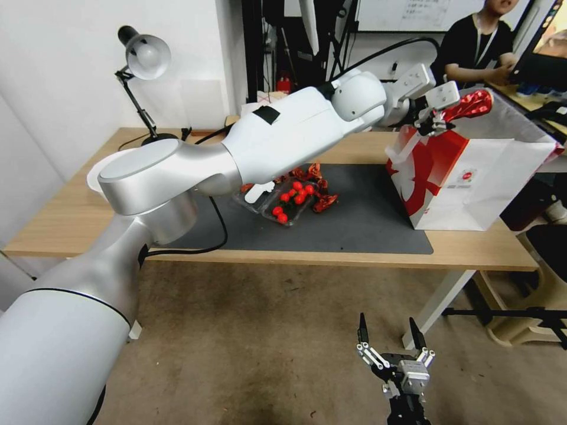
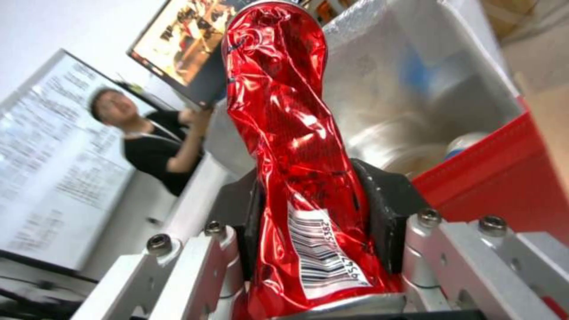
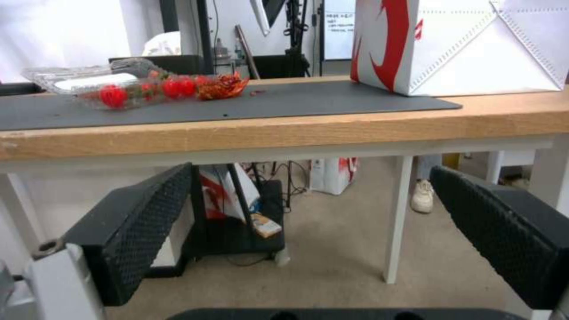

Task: Pick up the trash from the table and place it into the takeout bag.

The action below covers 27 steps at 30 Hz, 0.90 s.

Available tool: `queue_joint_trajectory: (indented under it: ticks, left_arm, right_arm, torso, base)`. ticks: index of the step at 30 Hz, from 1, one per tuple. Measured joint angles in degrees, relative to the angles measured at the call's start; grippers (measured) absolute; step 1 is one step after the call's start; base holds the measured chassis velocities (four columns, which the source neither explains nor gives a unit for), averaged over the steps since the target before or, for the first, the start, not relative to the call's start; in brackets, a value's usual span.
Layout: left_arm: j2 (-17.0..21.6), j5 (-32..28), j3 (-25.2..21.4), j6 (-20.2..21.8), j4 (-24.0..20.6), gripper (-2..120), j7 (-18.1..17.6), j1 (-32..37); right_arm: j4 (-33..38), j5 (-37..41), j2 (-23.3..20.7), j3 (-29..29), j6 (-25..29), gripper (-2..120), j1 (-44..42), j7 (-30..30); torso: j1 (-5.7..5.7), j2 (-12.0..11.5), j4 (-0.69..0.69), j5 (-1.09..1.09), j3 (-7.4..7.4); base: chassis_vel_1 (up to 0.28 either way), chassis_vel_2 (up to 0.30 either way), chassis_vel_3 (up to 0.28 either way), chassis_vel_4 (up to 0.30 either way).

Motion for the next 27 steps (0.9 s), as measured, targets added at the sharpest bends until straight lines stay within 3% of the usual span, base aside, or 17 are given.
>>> queue_joint_trajectory:
  ticks: [1,16,21,26,27]
  left_arm:
    - [0.0,3.3,0.13,-0.32,-0.65,33,-0.27,-0.2]
    - [0.01,18.16,2.11,-1.35,-1.9,33,-2.07,-1.95]
    - [0.0,19.61,2.16,-1.8,-1.99,33,-2.13,-2.03]
    - [0.01,20.81,2.31,-2.19,-2.1,42,-2.29,-2.12]
    - [0.0,21.36,2.41,-2.33,-2.19,54,-2.42,-2.17]
  right_arm:
    - [-0.03,0.04,0.0,0.01,0.0,100,0.07,0.01]
    - [-0.23,0.13,0.16,0.0,0.06,100,0.27,0.04]
    - [-0.27,0.15,0.12,-0.01,0.06,100,0.41,0.05]
    - [-0.29,0.18,0.06,-0.01,0.06,100,0.44,0.05]
    - [-0.33,0.19,0.04,-0.01,0.06,100,0.47,0.06]
  torso:
    - [0.0,0.0,0.0,0.0,0.0]
    - [0.0,0.0,0.0,0.0,0.0]
    - [0.0,0.0,0.0,0.0,0.0]
    - [0.0,0.0,0.0,0.0,0.0]
    - [0.0,0.0,0.0,0.0,0.0]
  base:
    - [0.0,0.0,0.0,0.0]
    - [0.0,0.0,0.0,0.0]
    - [0.0,0.0,0.0,0.0]
    - [0.0,0.0,0.0,0.0]
    - [0.0,0.0,0.0,0.0]
